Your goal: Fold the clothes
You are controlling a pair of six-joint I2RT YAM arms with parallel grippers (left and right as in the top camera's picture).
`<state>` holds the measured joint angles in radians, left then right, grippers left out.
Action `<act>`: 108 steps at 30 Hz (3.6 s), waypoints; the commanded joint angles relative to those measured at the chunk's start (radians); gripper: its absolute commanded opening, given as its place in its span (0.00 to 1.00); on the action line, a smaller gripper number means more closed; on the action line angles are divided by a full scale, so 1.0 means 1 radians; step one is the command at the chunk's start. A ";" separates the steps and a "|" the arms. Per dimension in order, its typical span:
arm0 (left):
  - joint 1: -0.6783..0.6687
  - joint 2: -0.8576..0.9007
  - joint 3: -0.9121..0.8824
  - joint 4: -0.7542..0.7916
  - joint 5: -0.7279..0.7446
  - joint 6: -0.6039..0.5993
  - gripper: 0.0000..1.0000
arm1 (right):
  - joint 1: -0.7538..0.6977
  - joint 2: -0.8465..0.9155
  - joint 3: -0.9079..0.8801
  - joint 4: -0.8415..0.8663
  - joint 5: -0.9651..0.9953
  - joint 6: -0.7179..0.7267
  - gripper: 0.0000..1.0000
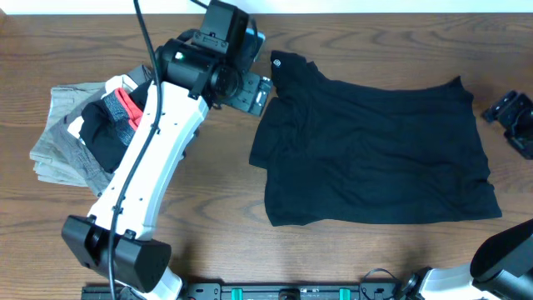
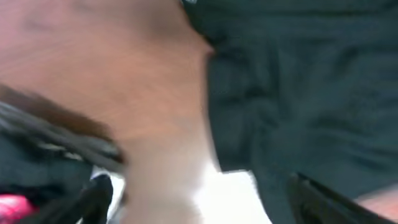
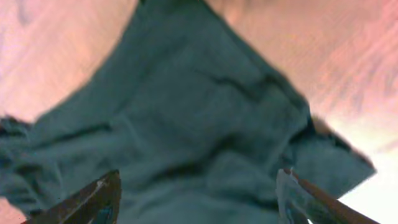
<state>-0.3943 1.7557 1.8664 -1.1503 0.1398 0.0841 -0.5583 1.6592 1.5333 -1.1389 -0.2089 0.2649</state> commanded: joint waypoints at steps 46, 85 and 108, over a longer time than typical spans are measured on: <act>0.196 0.357 -0.529 0.313 -0.280 -0.235 0.06 | 0.056 -0.019 -0.272 0.092 -0.026 -0.061 0.78; -0.109 0.004 -0.604 0.011 0.085 -0.213 0.47 | -0.181 -0.020 -0.678 0.244 0.049 0.054 0.06; -0.299 0.005 -0.772 0.186 0.093 -0.220 0.59 | -0.181 -0.229 -0.465 0.341 -0.577 0.017 0.01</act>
<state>-0.6777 1.7546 1.1141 -0.9817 0.2237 -0.1337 -0.7357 1.4399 1.0538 -0.8207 -0.7021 0.2234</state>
